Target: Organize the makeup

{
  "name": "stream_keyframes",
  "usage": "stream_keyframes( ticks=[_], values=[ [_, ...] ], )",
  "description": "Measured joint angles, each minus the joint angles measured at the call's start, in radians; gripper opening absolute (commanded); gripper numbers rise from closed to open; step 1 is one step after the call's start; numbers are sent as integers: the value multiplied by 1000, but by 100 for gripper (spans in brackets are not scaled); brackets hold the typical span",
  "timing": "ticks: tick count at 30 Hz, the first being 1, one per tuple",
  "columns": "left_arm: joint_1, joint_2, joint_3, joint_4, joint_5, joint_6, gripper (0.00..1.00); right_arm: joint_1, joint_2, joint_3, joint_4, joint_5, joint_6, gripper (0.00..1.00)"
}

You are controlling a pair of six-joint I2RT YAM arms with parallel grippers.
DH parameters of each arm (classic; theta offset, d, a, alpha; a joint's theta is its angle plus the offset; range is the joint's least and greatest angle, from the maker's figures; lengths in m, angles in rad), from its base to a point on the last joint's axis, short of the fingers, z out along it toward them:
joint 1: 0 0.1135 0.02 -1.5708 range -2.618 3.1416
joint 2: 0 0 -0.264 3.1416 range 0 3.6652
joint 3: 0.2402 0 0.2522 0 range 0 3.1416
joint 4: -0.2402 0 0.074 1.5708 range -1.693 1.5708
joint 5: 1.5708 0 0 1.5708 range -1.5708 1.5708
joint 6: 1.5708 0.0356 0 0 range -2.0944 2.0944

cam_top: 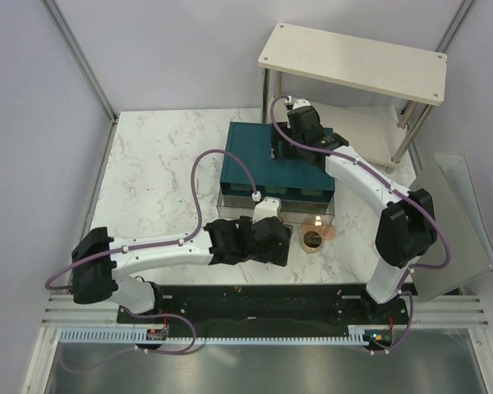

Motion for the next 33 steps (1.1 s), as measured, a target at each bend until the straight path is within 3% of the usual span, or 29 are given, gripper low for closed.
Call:
stream_keyframes(
  ticks=[7, 13, 17, 26, 33],
  values=[
    [-76, 90, 18, -64, -117, -126, 97, -4, 0, -7, 17, -17, -5, 86],
    [-106, 281, 143, -171, -210, -196, 82, -11, 0, -17, 42, -32, -8, 86],
    [-142, 364, 222, -223, -270, -227, 82, -15, 0, -27, 66, -43, -8, 87],
    [-168, 392, 229, -253, -323, -282, 83, -21, 0, -49, 119, -62, -9, 87],
    [-167, 410, 171, -158, -331, -286, 80, -27, 2, -51, 132, -82, -16, 87]
  ],
)
